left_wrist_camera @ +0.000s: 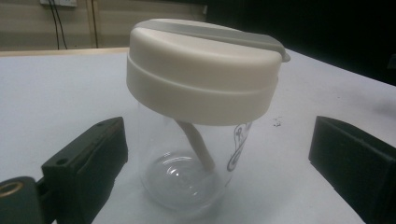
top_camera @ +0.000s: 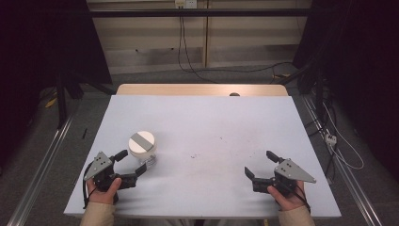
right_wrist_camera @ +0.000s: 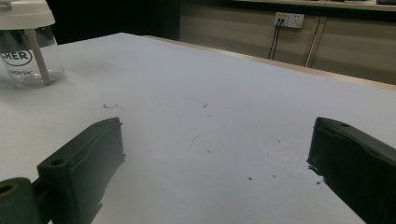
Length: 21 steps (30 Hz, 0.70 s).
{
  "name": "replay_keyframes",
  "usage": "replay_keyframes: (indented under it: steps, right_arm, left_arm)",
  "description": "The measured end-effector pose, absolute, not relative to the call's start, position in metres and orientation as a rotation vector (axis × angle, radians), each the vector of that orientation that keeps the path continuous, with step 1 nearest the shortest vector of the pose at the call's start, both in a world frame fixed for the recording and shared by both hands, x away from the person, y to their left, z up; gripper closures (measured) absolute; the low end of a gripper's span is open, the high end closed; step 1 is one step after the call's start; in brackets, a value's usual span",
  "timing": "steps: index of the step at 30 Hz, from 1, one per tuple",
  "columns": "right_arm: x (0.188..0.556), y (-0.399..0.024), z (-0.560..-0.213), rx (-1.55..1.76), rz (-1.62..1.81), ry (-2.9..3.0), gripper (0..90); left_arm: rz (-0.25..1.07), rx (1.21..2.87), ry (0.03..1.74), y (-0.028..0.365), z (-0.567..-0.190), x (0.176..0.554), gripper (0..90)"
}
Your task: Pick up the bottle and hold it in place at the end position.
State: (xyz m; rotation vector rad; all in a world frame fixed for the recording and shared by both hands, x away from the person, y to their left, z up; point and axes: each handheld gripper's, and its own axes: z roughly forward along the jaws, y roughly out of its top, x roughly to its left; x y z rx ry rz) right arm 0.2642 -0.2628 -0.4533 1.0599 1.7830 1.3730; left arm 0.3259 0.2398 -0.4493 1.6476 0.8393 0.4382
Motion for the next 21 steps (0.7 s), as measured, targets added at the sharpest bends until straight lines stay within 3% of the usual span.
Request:
replay_keyframes:
  steps: [21]
  right_arm:
    - [0.265, -0.262, -0.453, 1.039, 1.380, 1.789, 3.2]
  left_arm:
    - [0.438, 1.716, 0.871, 0.227, -0.455, 0.345, 3.8]
